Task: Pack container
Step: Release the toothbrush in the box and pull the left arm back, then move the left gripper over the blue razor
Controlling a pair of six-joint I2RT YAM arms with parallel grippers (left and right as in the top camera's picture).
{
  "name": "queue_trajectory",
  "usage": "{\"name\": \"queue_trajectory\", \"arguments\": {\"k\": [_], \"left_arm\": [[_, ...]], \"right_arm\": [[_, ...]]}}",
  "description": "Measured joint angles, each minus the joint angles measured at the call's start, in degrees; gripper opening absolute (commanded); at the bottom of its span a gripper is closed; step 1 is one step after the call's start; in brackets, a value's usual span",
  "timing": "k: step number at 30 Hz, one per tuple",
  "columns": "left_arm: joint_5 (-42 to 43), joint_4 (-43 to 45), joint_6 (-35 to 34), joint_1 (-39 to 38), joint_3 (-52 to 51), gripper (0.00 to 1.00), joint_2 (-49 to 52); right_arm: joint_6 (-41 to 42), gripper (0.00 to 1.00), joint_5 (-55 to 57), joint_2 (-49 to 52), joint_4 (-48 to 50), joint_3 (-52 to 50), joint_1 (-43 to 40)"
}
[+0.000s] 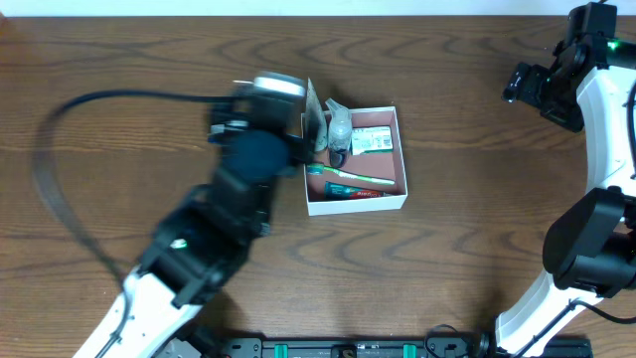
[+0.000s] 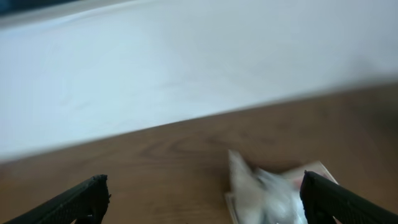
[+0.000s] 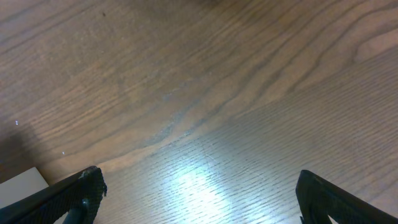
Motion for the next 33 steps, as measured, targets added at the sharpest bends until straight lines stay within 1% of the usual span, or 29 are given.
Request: {"name": "queue_trajectory", "arguments": {"k": [3,6,8,10,12,15,20,22,28,30,33], "left_arm": [[-0.94,-2.62,-7.15,7.78,0.04,0.98,0.09],[1.27,-6.36,-11.72,14.99,0.04,0.98,2.8],[6.14,-8.81,-13.81,19.89,0.04,0.98,6.12],[12.72,-10.82,-14.99,23.85,0.04,0.98,9.79],[18.67,-11.39,-15.85,26.21,0.04,0.98,13.07],[25.31,-11.23,-16.26,27.78,0.04,0.98,17.4],[30.58,-11.32,-17.27,27.82,0.04,0.98,23.12],[31.43,-11.32,-17.92,27.85,0.04,0.98,25.44],[32.22,-12.59,-25.57,28.28,0.04,0.98,30.95],[32.04,-14.95,-27.32,28.52,0.57,0.98,32.09],[30.36,-21.31,-29.38,28.52,4.17,0.98,33.99]], "right_arm": [[0.0,0.99,0.0,0.0,0.0,0.0,0.0],[0.0,0.99,0.0,0.0,0.0,0.0,0.0],[0.0,0.99,0.02,0.0,0.0,0.0,0.0],[0.0,0.99,0.0,0.0,0.02,0.0,0.0],[0.0,0.99,0.0,0.0,0.0,0.0,0.0],[0.0,0.99,0.0,0.0,0.0,0.0,0.0],[0.0,0.99,0.0,0.0,0.0,0.0,0.0],[0.0,0.99,0.02,0.0,0.0,0.0,0.0],[0.0,0.99,0.02,0.0,0.0,0.0,0.0],[0.0,0.99,0.0,0.0,0.0,0.0,0.0],[0.0,0.99,0.0,0.0,-0.02,0.0,0.0]]}}
